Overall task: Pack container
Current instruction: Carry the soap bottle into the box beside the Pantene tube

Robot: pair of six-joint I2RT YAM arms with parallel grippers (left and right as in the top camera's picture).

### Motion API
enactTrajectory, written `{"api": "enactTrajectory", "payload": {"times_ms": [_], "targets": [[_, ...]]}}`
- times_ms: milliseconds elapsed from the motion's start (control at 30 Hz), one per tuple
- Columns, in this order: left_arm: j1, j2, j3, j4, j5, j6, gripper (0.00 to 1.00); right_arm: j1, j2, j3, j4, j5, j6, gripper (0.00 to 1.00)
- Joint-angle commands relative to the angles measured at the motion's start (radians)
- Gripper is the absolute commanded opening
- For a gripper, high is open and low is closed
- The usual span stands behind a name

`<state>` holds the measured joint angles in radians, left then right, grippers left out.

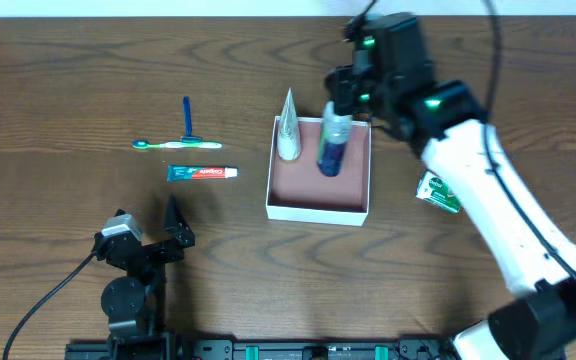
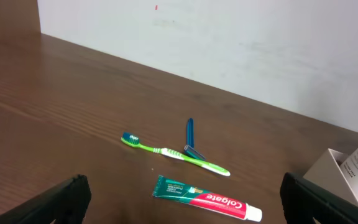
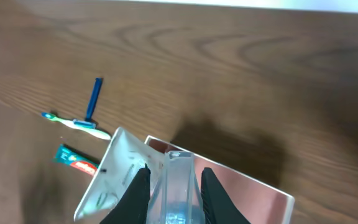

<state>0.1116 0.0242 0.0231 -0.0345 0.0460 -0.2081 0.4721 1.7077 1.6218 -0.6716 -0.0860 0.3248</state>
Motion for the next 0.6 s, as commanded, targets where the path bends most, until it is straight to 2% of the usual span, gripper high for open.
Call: {"api": "enactTrajectory", "payload": {"times_ms": [0, 233, 567], "targets": [[0.005, 0.000, -0.019, -0.032, -0.005, 0.013, 0.98, 0.036, 0.027, 0.017, 0.031, 0.064, 0.019, 0.01], [0.005, 0.000, -0.019, -0.032, -0.005, 0.013, 0.98, 0.049, 0.051, 0.017, 0.077, 0.090, -0.013, 0.01], [0.005, 0.000, -0.019, -0.032, -0.005, 0.013, 0.98, 0.058, 0.050, 0.017, 0.142, 0.123, -0.171, 0.01]]}}
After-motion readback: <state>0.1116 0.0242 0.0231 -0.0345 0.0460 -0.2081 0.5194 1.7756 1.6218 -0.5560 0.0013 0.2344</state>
